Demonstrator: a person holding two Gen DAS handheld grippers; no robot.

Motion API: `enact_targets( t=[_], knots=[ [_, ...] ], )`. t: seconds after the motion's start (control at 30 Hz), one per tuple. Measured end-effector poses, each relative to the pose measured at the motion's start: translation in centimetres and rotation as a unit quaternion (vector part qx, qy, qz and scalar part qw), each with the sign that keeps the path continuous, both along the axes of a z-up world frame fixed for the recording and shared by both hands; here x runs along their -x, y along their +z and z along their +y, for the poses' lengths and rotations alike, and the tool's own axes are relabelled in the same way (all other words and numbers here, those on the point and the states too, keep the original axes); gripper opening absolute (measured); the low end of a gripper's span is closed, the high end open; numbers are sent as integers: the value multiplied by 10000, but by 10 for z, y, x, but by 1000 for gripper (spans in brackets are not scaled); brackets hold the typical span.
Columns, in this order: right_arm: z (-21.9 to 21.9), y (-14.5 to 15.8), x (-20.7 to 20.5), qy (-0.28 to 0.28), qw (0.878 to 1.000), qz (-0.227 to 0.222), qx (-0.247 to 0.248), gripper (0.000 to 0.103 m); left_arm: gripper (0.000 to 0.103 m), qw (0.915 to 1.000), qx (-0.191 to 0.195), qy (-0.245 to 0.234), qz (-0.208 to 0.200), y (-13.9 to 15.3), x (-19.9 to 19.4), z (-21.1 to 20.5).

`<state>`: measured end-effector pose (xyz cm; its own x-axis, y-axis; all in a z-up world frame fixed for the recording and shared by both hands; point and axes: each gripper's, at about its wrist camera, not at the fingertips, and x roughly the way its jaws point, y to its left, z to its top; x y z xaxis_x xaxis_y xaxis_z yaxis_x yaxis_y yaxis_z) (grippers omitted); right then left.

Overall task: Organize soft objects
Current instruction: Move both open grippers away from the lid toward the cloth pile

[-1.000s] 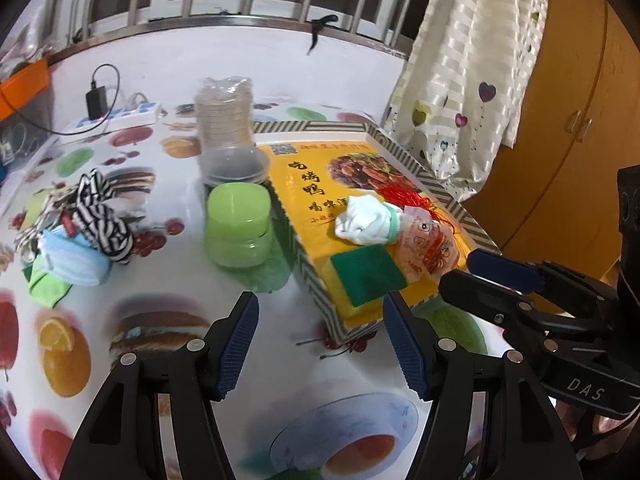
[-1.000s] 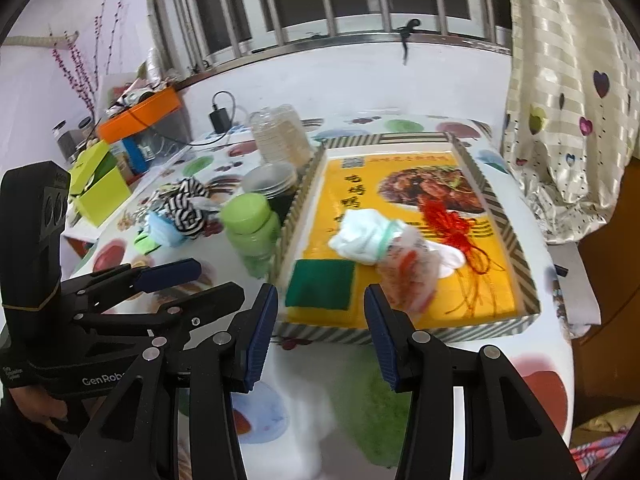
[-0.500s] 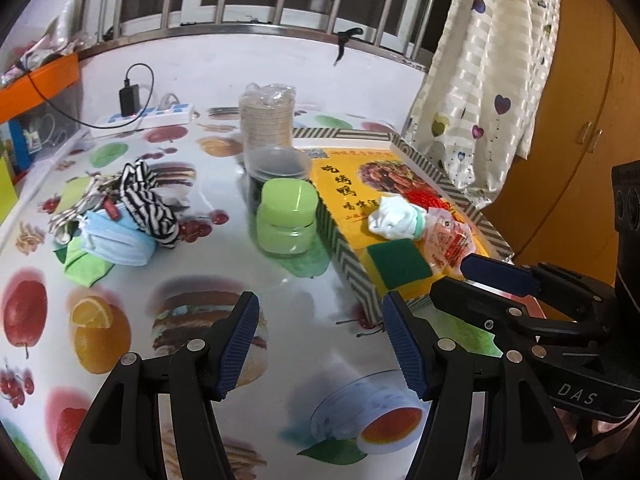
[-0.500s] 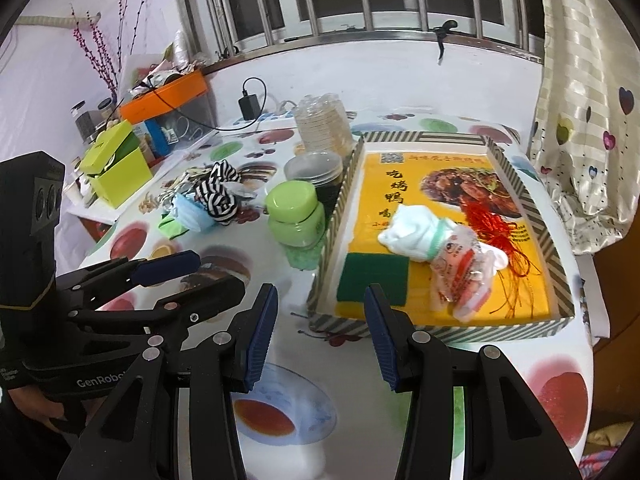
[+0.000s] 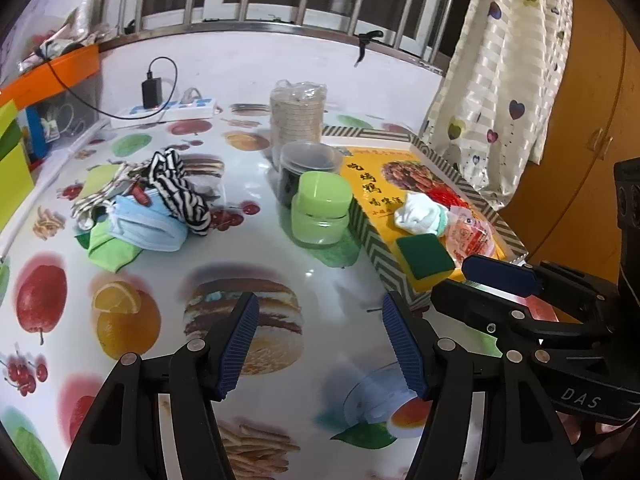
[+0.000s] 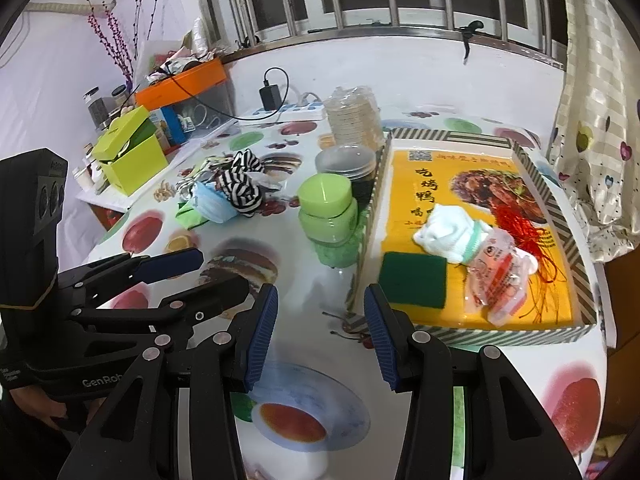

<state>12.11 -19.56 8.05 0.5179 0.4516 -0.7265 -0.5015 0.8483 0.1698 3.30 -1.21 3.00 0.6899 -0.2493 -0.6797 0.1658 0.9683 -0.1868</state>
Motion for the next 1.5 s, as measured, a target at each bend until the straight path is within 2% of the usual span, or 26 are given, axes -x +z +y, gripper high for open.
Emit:
enact_targets(
  t=[1.2,1.5],
  knots=[
    [32,-6,-4,489,9987,-3,-146,46,64,9991,23,414,47,-3,3,33],
    [51,-10,-9,766,9968,114,-198,46,64,9980,28,631,92,-7,1,49]
  ],
)
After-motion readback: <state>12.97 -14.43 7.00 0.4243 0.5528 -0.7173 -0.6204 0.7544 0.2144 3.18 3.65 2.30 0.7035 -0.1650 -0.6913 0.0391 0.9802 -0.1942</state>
